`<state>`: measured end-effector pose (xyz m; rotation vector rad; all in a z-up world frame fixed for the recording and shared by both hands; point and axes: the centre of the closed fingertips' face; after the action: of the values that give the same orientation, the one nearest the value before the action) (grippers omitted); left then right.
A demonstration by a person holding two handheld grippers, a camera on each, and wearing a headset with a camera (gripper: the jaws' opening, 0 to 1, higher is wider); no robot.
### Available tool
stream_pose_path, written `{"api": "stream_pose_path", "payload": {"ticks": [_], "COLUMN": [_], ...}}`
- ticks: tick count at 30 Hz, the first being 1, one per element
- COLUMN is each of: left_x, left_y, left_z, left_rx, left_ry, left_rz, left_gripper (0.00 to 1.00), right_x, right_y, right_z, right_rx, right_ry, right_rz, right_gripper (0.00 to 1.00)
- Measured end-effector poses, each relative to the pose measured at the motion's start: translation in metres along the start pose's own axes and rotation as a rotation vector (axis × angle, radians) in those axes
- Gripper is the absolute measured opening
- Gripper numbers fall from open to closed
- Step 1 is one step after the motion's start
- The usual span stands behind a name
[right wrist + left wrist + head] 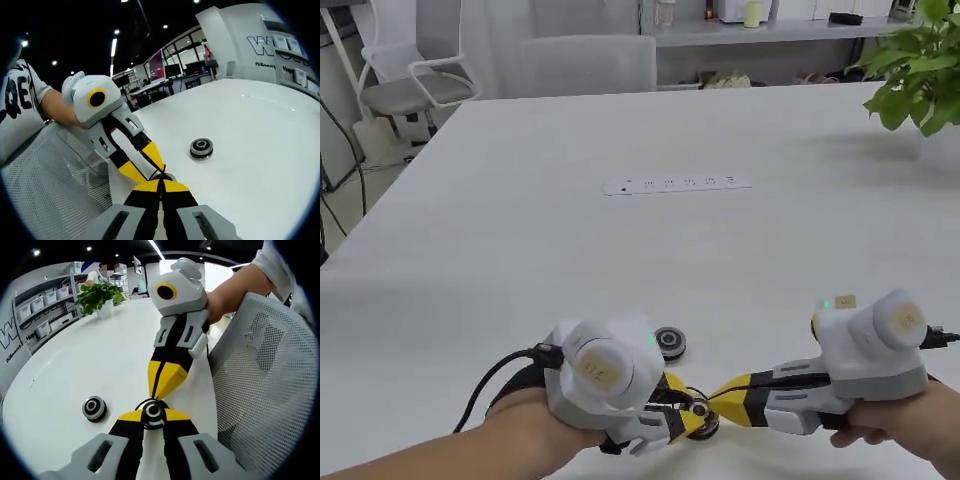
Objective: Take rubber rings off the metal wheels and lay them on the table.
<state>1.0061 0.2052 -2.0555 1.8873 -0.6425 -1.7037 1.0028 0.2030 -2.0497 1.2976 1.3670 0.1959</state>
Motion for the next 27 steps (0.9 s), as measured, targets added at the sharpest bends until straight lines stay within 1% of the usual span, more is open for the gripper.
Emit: {"api": "stream_pose_path", "payload": {"ticks": [3, 7, 13, 18, 19, 27], "left_x": [-0.007, -0.017, -0.034, -0.051, -0.052, -0.073], "left_y": [0.002, 0.000, -0.004, -0.006, -0.006, -0.017], "left_z": [0.000, 0.001, -0.003, -0.007, -0.007, -0.011], "left_rx": [-0.027, -0.038, -0.077, -0.112, -0.115, -0.160], "left_ry": [-0.012, -0.019, -0.013, -0.001, 0.000, 0.021], "left_rz": [0.012, 0.018, 0.030, 0.050, 0.050, 0.047], "left_gripper": [0.12, 0.16, 0.26, 0.32, 0.33, 0.43], "right_x": [-0.001, -0.003, -0.006, -0.006, -0.006, -0.001], "right_y": [0.001, 0.005, 0.008, 0.012, 0.014, 0.025], "right_z": [0.001, 0.003, 0.003, 0.000, -0.002, -0.006], "right_rx": [0.000, 0.006, 0.005, -0.006, -0.010, -0.036], "right_ry": [-0.003, -0.006, -0.006, 0.000, 0.003, 0.021], "right_rz": [0.004, 0.017, 0.026, 0.026, 0.026, 0.017], "right_gripper": [0.00, 0.00, 0.00, 0.00, 0.00, 0.00]}}
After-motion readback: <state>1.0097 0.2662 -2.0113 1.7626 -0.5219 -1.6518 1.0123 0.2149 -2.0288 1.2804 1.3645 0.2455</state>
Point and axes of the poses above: the centre of the closed fingertips' face, and the gripper's own axes: x roughly forward along the fingers, z roughly to its right, y roughly out of its top, and after that the axes turned 10 degrees about -z, right-handed
